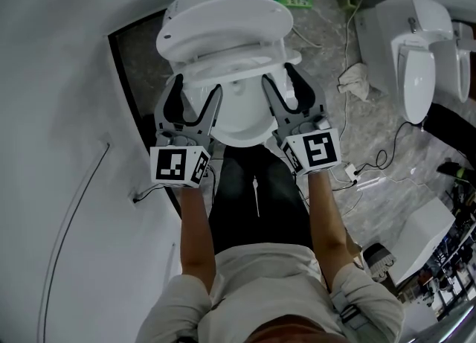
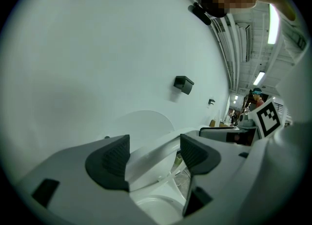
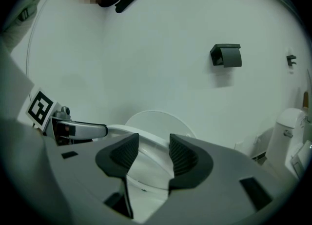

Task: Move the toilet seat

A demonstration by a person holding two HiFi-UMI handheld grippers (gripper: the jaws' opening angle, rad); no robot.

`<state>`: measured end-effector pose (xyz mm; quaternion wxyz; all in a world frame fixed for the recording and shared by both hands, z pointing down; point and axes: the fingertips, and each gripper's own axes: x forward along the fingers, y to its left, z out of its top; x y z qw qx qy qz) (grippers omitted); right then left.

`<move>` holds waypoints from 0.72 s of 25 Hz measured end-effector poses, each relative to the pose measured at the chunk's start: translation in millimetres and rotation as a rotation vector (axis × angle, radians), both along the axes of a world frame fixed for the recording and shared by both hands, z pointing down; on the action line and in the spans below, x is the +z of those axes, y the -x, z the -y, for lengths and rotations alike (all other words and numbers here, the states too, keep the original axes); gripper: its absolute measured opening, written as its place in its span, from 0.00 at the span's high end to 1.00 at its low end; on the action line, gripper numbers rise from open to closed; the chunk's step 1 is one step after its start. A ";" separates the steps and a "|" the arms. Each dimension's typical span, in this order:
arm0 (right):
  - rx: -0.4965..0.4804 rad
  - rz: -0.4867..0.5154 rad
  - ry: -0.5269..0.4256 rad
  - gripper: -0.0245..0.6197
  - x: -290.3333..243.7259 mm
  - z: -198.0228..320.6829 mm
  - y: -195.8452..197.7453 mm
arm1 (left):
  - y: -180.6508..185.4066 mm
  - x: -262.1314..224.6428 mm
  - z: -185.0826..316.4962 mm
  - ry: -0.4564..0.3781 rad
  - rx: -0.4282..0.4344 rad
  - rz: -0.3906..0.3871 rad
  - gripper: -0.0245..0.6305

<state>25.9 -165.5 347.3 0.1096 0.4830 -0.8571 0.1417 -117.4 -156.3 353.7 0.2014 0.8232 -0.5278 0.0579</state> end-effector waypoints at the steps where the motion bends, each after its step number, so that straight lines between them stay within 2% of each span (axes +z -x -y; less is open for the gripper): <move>1: 0.001 0.000 0.000 0.63 -0.3 0.5 0.3 | 0.3 -0.4 0.4 -0.001 -0.001 0.000 0.44; 18: 0.018 0.002 -0.011 0.63 -3.0 24.9 5.2 | 7.6 -3.5 24.9 -0.005 -0.020 -0.036 0.45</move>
